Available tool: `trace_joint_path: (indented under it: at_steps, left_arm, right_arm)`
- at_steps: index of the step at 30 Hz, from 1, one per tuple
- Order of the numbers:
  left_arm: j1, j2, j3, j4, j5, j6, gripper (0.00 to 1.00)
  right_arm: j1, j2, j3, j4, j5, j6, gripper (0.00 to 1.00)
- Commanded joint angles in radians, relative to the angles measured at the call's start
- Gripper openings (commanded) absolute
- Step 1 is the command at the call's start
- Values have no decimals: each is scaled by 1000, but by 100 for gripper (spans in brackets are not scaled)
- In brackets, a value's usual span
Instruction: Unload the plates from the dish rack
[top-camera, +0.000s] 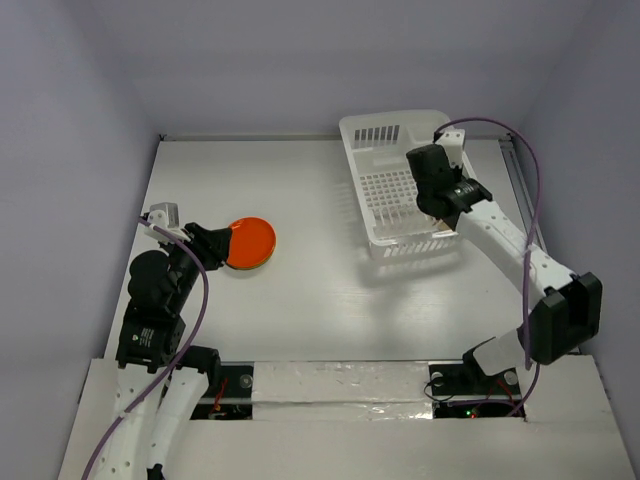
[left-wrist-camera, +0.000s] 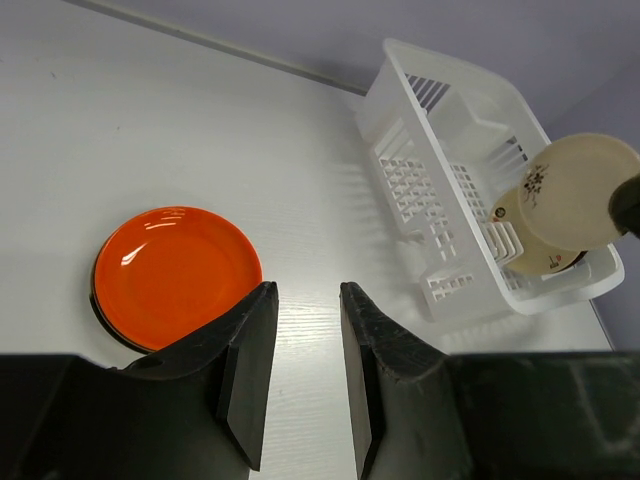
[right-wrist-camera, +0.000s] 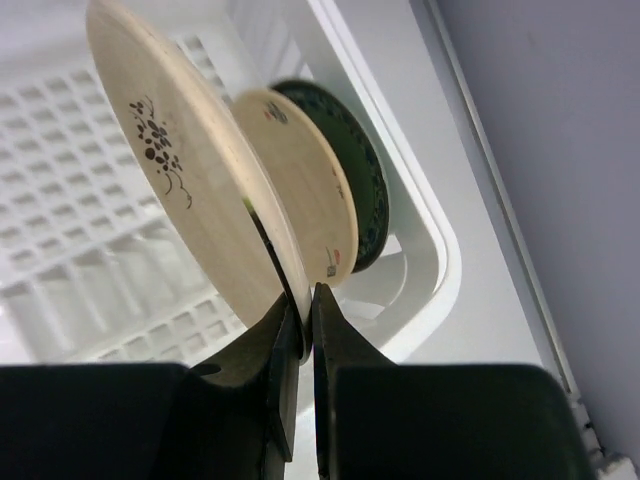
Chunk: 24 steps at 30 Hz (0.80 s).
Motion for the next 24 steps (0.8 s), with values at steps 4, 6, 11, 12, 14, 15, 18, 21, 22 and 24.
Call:
trace_joint_path:
  at_steps: [4, 6, 11, 12, 14, 15, 18, 21, 22, 24]
  left_arm:
    - [4, -4, -14, 55, 15, -7, 28]
    - [4, -4, -14, 55, 15, -7, 28]
    - [4, -4, -12, 50, 6, -8, 28]
    - [4, -4, -12, 49, 6, -8, 28]
    - [4, -6, -11, 47, 2, -7, 28]
    - [4, -9, -11, 47, 2, -7, 28]
    - [4, -12, -11, 46, 0, -8, 28]
    - [4, -18, -11, 44, 0, -8, 28]
    - [4, -20, -11, 44, 0, -8, 28]
    - [4, -23, -11, 46, 0, -8, 28]
  right_arm:
    - [180, -130, 94, 94, -38, 65, 0]
    - [249, -124, 68, 177, -214, 87, 0]
    - [338, 11, 29, 502, -694, 245, 0]
    - [362, 46, 53, 529, -739, 263, 0]
    - [387, 160, 99, 558, -816, 315, 0]
    - [410, 193, 124, 563, -830, 327, 0]
    - [438, 315, 201, 606, -882, 393, 0]
    - [438, 417, 236, 646, -942, 478, 0]
    - [438, 439, 238, 703, -953, 496, 0]
    - [438, 495, 245, 733, -977, 553, 2]
